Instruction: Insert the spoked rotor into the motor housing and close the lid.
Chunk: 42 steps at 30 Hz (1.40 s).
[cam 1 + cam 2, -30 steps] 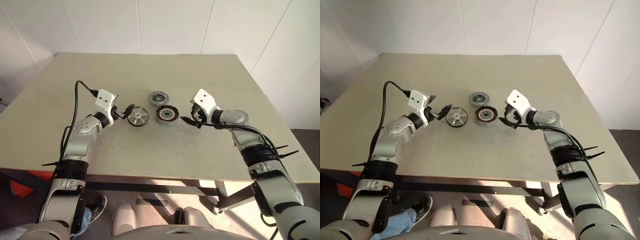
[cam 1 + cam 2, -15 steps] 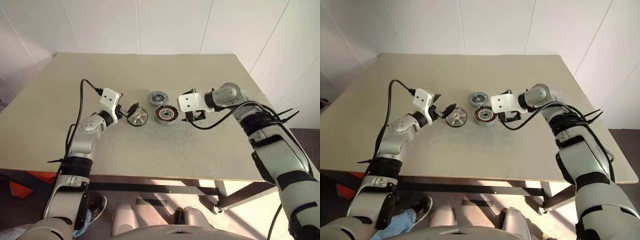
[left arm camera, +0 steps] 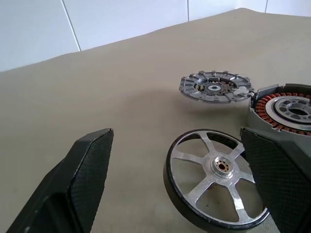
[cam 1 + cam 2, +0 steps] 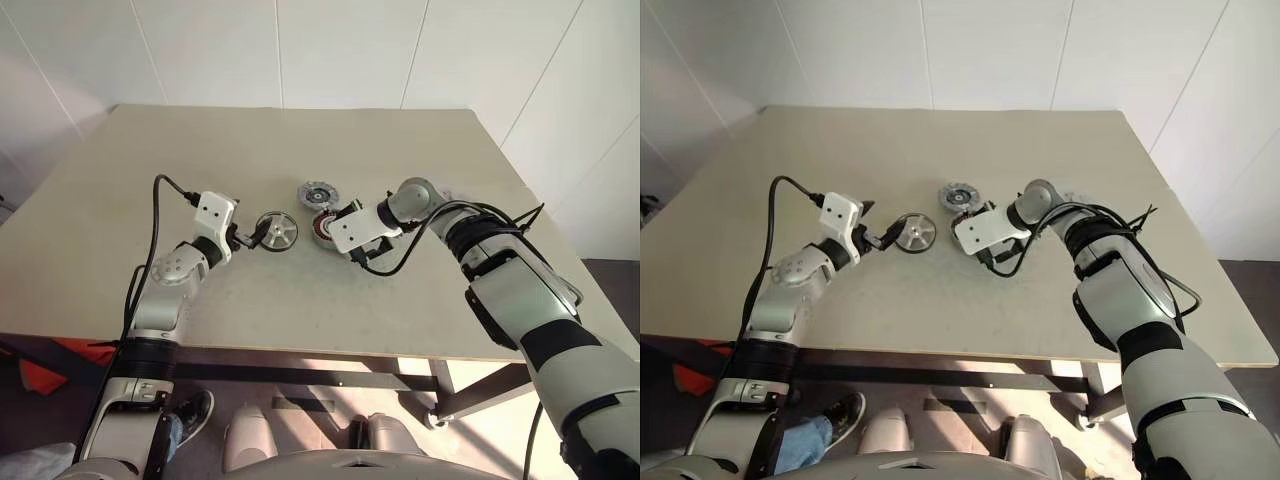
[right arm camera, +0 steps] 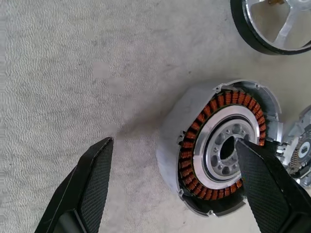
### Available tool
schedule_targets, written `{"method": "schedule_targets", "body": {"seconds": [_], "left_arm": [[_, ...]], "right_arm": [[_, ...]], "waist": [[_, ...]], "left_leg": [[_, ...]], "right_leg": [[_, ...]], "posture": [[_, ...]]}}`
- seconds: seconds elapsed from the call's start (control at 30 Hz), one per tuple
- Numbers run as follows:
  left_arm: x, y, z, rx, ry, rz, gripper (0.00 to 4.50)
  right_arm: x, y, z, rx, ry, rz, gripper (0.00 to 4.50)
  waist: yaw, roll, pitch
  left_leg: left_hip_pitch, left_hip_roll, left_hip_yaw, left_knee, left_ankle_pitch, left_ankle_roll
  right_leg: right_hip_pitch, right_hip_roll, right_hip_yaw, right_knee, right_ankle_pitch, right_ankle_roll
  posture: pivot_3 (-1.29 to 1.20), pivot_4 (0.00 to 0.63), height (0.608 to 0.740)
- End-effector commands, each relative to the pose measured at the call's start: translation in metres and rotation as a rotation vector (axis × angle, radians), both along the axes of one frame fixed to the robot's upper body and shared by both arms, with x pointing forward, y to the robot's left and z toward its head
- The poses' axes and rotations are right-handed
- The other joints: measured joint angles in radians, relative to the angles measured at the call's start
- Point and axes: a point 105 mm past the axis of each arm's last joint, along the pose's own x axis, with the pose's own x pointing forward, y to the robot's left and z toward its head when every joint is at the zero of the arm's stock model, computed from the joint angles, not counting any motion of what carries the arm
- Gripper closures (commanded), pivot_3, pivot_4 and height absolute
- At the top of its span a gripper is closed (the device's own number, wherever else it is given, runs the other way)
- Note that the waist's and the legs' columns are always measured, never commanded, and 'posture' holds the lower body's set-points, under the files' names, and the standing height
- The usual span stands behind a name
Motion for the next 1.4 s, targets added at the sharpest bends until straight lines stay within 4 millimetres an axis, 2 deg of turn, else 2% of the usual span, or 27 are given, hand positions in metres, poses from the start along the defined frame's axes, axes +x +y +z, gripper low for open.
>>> {"method": "schedule_targets", "body": {"seconds": [0.03, 0.2, 0.57, 0.97, 1.2, 1.4], "left_arm": [[-0.003, -0.005, 0.015, -0.016, -0.051, -0.005, 0.09], [-0.011, -0.01, 0.01, -0.03, -0.035, -0.003, 0.09], [-0.026, -0.024, 0.003, -0.053, -0.004, -0.02, 0.09], [-0.042, -0.037, -0.01, -0.096, 0.045, -0.013, 0.09], [-0.054, -0.051, -0.016, -0.131, 0.069, -0.01, 0.09], [-0.059, -0.051, -0.017, -0.142, 0.076, 0.008, 0.09]], "right_arm": [[0.005, 0.009, 0.012, -0.01, -0.039, 0.015, 0.01], [0.01, 0.01, 0.008, -0.031, -0.061, -0.013, 0.01], [0.018, 0.009, 0.014, -0.033, -0.099, -0.053, 0.01], [0.012, 0.012, 0.027, -0.069, -0.076, 0.022, 0.01], [0.014, 0.013, 0.027, -0.1, -0.09, 0.027, 0.01], [0.012, 0.018, 0.024, -0.105, -0.085, 0.045, 0.01]], "waist": [[-0.003, 0.0, 0.0], [-0.015, 0.0, 0.0], [-0.023, 0.0, 0.0], [-0.024, 0.0, 0.0], [-0.024, 0.0, 0.0], [-0.025, 0.001, 0.0]], "left_leg": [[0.0, 0.0, 0.0, 0.0, 0.0, 0.0], [0.001, 0.001, 0.0, 0.0, 0.0, 0.0], [0.004, 0.0, 0.0, 0.002, 0.001, -0.001], [0.0, 0.001, 0.0, 0.002, 0.001, -0.001], [-0.003, 0.001, 0.0, 0.002, 0.001, -0.001], [-0.004, 0.001, 0.0, 0.002, 0.001, -0.001]], "right_leg": [[0.0, 0.0, 0.0, 0.001, 0.0, 0.0], [0.0, 0.0, 0.0, 0.003, 0.0, 0.0], [0.0, 0.0, 0.002, 0.009, 0.0, 0.0], [-0.005, 0.0, 0.002, 0.008, -0.001, -0.001], [-0.009, 0.001, 0.002, 0.008, -0.001, -0.001], [-0.01, 0.001, 0.002, 0.008, -0.001, -0.001]], "posture": [[0.0, 0.0, 0.74], [0.0, 0.0, 0.74], [0.0, 0.0, 0.74], [0.0, 0.0, 0.74], [0.0, 0.0, 0.74], [0.0, 0.0, 0.74]]}}
